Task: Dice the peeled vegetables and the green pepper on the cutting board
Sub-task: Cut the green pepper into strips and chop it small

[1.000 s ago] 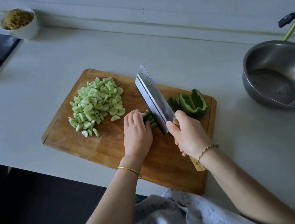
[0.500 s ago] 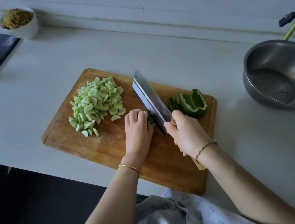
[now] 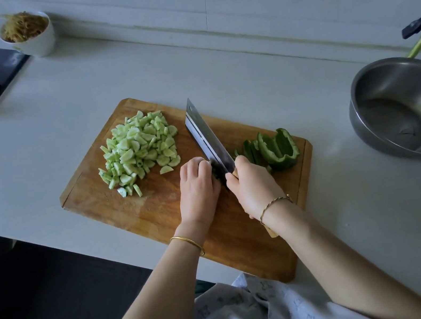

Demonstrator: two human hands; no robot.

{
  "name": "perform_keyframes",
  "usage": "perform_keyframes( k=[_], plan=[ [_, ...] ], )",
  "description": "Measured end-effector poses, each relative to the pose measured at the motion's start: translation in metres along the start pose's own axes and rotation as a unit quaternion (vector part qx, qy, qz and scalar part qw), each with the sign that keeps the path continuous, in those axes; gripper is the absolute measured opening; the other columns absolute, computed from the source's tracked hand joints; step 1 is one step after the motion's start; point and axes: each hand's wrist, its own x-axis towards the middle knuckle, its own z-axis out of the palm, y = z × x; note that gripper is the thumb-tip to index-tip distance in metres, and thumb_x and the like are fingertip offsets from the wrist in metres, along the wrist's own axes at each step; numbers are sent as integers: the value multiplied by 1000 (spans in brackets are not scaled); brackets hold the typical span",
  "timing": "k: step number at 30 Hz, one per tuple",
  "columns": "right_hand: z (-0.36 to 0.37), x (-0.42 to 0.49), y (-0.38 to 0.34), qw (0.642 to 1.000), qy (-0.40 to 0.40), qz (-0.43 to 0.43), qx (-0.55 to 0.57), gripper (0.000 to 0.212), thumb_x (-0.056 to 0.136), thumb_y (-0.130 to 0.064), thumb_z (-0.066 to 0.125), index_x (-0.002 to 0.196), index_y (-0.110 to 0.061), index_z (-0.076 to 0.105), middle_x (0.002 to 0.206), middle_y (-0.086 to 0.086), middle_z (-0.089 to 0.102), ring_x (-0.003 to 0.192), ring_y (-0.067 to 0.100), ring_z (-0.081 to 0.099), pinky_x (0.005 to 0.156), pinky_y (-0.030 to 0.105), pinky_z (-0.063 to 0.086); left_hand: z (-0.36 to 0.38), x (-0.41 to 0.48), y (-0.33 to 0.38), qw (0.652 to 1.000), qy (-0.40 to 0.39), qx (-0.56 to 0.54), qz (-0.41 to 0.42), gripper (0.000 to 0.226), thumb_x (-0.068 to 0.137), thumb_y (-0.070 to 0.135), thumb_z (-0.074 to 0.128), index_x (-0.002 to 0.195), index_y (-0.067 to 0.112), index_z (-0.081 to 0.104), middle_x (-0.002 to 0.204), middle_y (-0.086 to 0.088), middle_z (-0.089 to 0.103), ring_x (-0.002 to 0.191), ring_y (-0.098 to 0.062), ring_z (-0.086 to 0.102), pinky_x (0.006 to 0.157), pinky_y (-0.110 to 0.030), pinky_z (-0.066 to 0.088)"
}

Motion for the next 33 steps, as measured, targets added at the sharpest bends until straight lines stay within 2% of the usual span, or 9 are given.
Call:
perform_keyframes(
  k=[2,9,14,18,22,27,33],
  plan=[
    [2,-3,3,1000,0,-3,1,12,102,-27,38,98,-16,38,72,-5,47,77,25,65,68,44,59,1,0,0,1000,0,5,-1,19,72,-7,69,85,1,57,101,-20,59,97,-39,55,84,-42,51],
    [8,-7,11,1000,27,3,-11,14,102,-27,39,96,-15,38,83,1,53,84,23,64,69,35,56,0,-1,0,1000,-1,12,3,19,73,-7,69,86,1,58,102,-19,59,97,-39,56,85,-42,51],
    [7,4,10,999,31,8,25,15,102,-28,40,96,-15,41,77,1,53,74,24,64,66,42,59,1,-3,1,1000,-3,18,2,18,74,-6,69,87,1,58,103,-19,60,98,-39,56,86,-43,51],
    [5,5,12,998,24,24,49,15,102,-29,42,97,-15,43,83,4,57,73,23,63,67,42,60,3,-4,1,1000,-3,26,-5,18,74,-5,69,88,0,58,105,-19,60,100,-38,56,88,-42,50],
    [5,2,3,1000,29,-6,-4,16,102,-28,39,101,-13,44,86,3,57,77,24,63,66,40,57,4,-5,4,1000,2,20,-18,18,74,-4,71,84,0,57,103,-20,60,98,-38,57,86,-43,52],
    [13,-2,-8,994,31,-28,-99,19,104,-26,34,109,-11,43,92,7,62,84,28,63,59,34,43,3,-5,5,1000,6,8,-30,17,76,-2,70,83,2,55,101,-19,60,96,-38,56,86,-43,50],
    [18,-8,-6,993,39,-25,-111,18,104,-26,33,111,-11,42,94,9,66,86,28,65,62,36,49,3,-2,4,999,12,6,-33,17,74,-4,68,81,2,53,98,-18,60,91,-38,56,83,-43,49]
  ],
)
